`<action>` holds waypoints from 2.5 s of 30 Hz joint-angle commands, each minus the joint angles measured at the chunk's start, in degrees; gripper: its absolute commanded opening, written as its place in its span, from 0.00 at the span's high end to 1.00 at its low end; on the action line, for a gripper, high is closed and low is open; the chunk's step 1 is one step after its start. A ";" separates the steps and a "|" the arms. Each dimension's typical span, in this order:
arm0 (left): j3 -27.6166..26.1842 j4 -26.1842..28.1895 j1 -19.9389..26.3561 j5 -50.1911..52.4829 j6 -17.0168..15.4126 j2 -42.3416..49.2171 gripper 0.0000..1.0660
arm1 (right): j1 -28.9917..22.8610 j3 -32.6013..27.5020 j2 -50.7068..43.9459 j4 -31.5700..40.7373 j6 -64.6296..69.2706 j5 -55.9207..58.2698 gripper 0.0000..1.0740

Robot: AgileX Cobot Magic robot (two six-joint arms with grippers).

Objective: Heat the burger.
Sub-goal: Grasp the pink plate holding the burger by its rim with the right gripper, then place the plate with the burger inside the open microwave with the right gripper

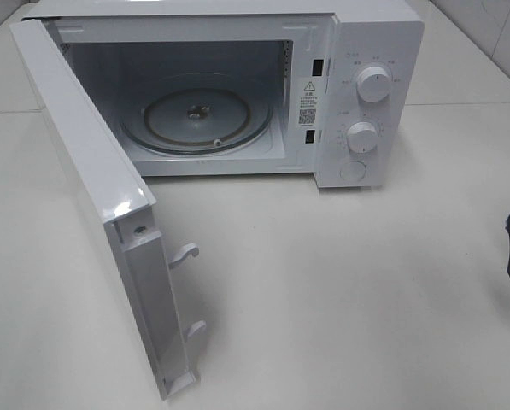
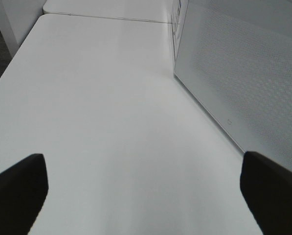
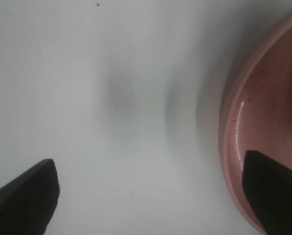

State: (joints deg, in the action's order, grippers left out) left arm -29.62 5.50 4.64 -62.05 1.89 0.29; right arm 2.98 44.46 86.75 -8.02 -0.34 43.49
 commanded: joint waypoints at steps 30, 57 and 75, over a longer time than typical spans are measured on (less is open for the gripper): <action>0.06 0.17 0.23 0.69 -0.40 0.80 0.05 | 10.71 0.40 17.36 -1.55 -6.42 -9.05 0.15; 0.06 0.17 0.23 0.69 -0.40 0.80 0.05 | 10.71 0.40 17.36 -1.60 -5.73 -5.10 1.00; 0.06 0.17 0.23 0.69 -0.40 0.80 0.05 | 7.56 0.40 16.84 -4.81 2.69 -3.44 1.00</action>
State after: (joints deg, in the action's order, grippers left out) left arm -29.62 5.50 4.64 -62.05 1.89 0.29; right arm 10.83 45.38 103.13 -14.21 1.66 39.30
